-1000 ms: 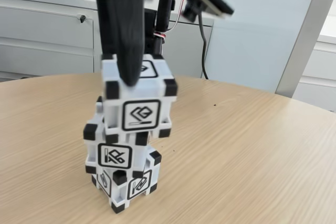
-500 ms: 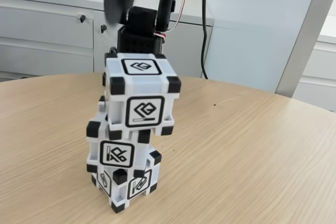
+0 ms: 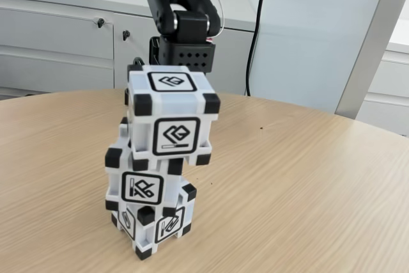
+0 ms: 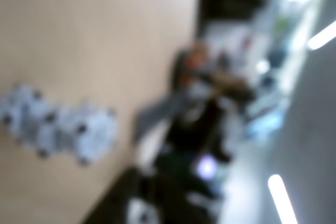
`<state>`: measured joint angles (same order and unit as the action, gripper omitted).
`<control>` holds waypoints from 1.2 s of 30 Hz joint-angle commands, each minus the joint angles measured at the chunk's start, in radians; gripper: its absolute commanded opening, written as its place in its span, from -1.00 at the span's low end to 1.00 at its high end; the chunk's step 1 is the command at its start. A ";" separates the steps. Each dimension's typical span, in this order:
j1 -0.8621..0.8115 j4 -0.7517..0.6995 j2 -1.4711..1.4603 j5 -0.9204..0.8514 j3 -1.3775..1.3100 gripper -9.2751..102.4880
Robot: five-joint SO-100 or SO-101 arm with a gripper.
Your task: Stack cubes from left to right.
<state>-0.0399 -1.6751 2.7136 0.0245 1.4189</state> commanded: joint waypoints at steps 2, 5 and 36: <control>0.158 0.011 0.190 0.064 -0.009 -0.83; 0.276 0.012 0.291 0.071 0.006 -0.83; 0.166 0.741 0.572 0.021 1.407 -0.83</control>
<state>0.1979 -0.9526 3.2260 0.0261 2.8164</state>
